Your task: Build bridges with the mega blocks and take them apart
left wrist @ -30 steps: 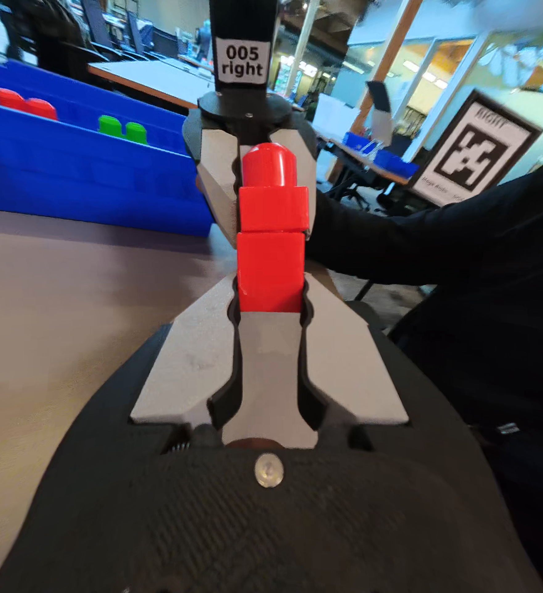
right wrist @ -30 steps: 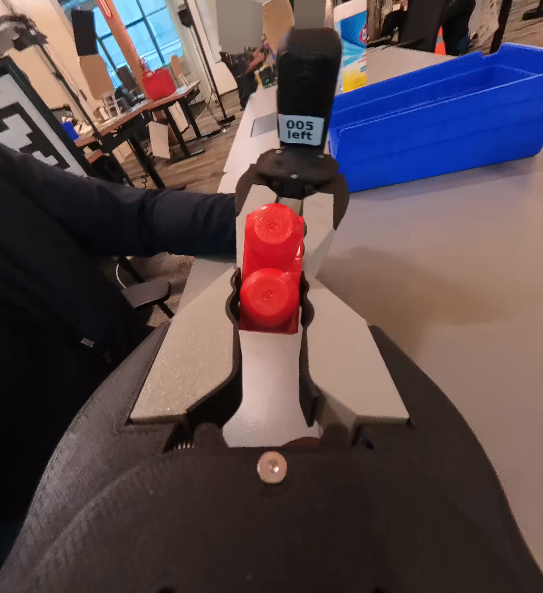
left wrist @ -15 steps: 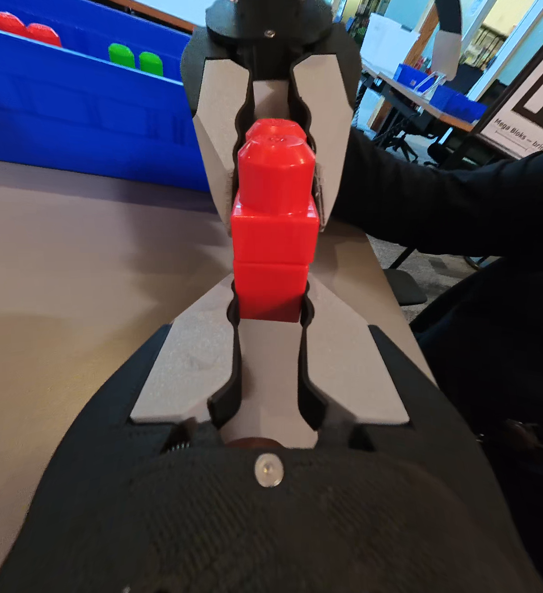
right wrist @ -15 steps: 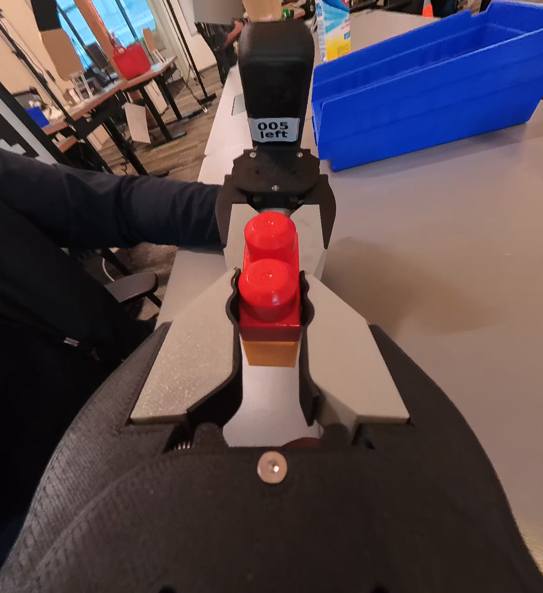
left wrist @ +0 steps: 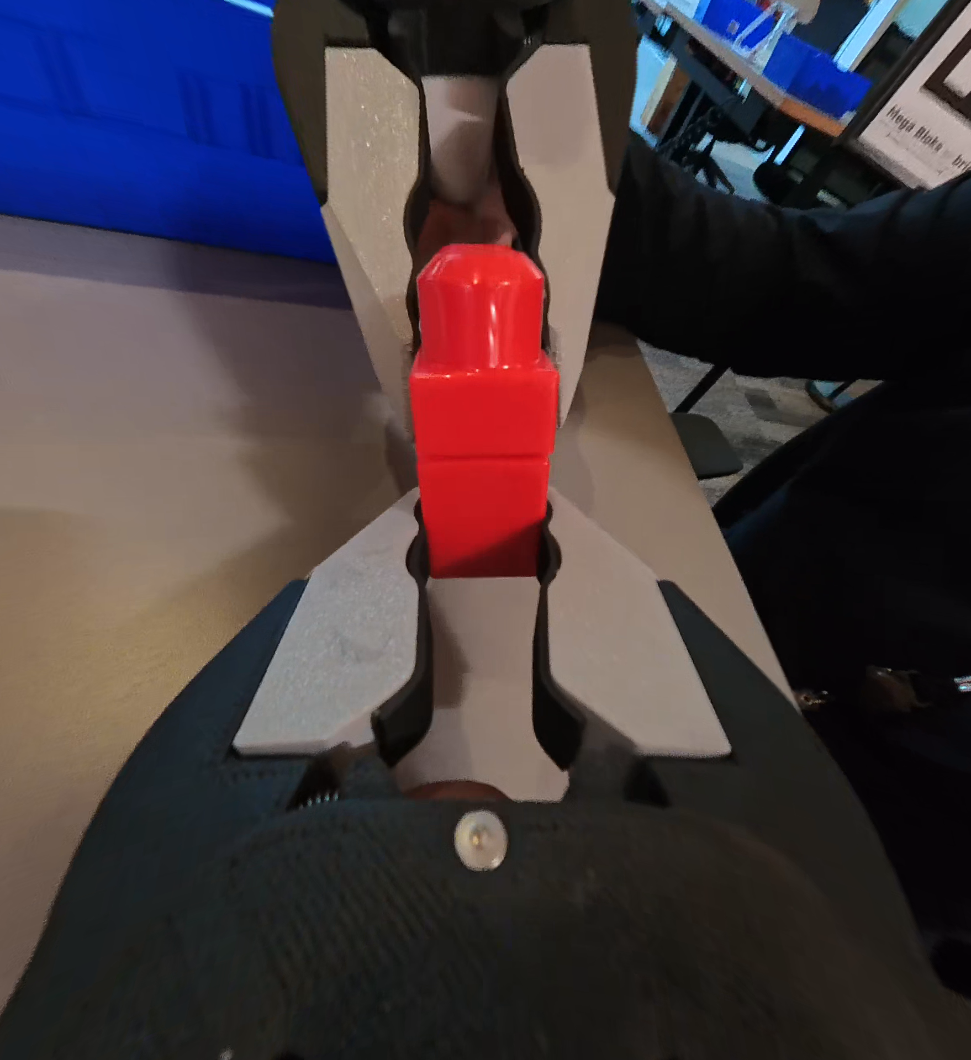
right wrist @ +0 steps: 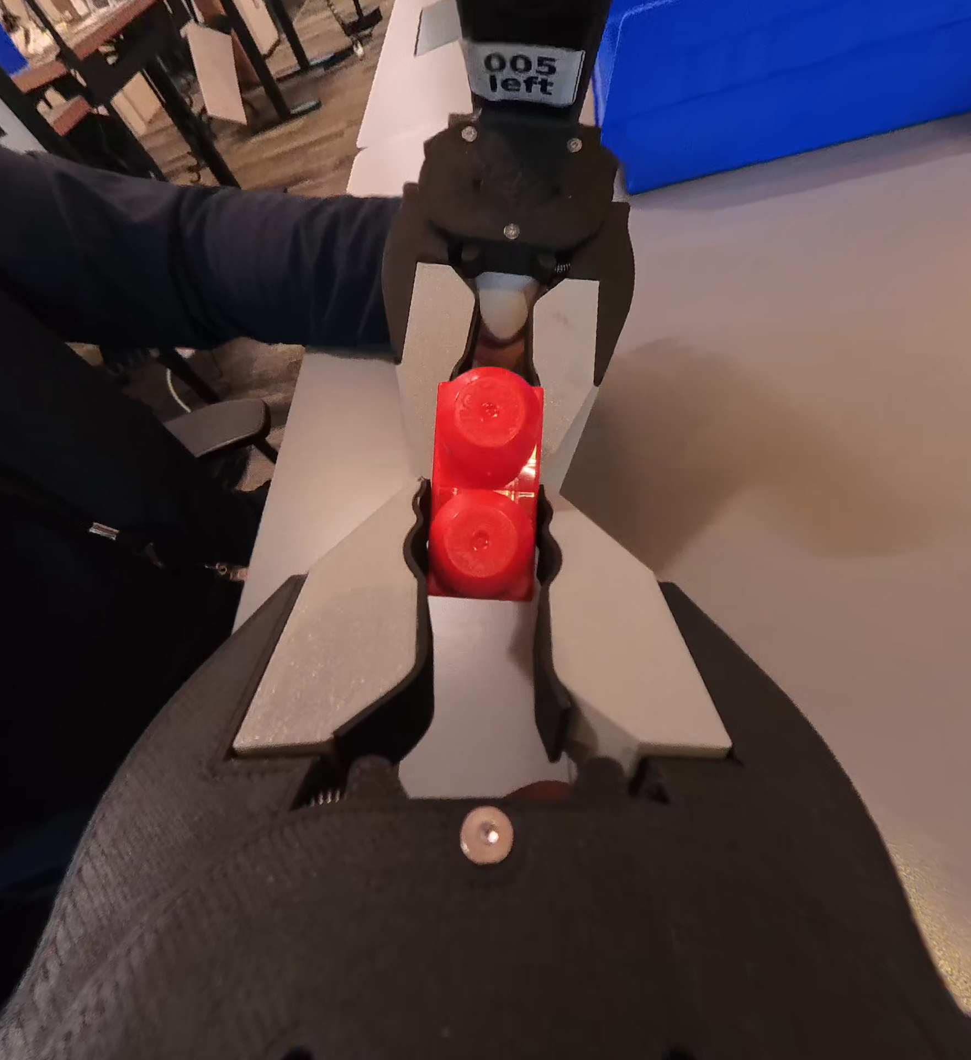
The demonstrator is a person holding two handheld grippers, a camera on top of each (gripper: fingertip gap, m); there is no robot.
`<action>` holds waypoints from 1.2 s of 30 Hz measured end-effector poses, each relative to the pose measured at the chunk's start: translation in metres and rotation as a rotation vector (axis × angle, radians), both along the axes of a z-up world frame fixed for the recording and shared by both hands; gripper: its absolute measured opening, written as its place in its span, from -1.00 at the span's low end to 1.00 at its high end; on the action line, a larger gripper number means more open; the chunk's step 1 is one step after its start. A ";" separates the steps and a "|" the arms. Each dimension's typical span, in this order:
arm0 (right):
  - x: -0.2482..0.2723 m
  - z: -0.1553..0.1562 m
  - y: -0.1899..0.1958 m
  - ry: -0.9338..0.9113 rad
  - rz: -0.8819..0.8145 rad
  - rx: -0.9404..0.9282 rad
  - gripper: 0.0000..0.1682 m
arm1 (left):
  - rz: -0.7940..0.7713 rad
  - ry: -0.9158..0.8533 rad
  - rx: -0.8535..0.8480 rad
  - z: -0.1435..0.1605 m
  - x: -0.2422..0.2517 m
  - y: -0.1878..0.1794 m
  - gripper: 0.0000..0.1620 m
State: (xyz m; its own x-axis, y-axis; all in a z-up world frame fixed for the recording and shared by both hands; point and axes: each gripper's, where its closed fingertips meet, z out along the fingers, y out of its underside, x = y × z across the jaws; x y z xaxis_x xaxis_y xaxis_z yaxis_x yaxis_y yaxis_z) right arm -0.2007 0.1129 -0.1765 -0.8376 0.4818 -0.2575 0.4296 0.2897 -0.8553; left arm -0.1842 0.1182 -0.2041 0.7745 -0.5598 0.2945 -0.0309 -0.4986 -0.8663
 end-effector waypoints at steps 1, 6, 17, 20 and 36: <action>0.001 -0.002 0.000 -0.004 0.010 0.021 -0.61 | 0.000 0.020 -0.008 -0.003 0.000 0.000 -0.60; 0.006 -0.002 -0.005 -0.013 0.075 0.073 -0.61 | -0.056 0.005 -0.007 -0.002 0.008 -0.006 -0.59; -0.020 0.023 -0.003 0.026 -0.080 -0.029 -0.58 | 0.057 -0.018 0.072 0.016 -0.009 0.004 -0.58; -0.024 0.027 -0.004 0.027 -0.097 -0.047 -0.56 | 0.062 -0.033 0.077 0.019 -0.010 0.005 -0.58; -0.013 0.002 -0.004 -0.074 -0.074 0.072 -0.61 | 0.052 0.083 0.002 -0.003 -0.008 0.004 -0.60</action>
State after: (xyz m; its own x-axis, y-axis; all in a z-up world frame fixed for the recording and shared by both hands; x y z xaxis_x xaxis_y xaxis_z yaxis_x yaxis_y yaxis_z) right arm -0.2132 0.1091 -0.1742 -0.7793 0.5609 -0.2794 0.5129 0.3148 -0.7987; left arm -0.1919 0.1224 -0.2070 0.8243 -0.5186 0.2273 -0.0766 -0.4999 -0.8627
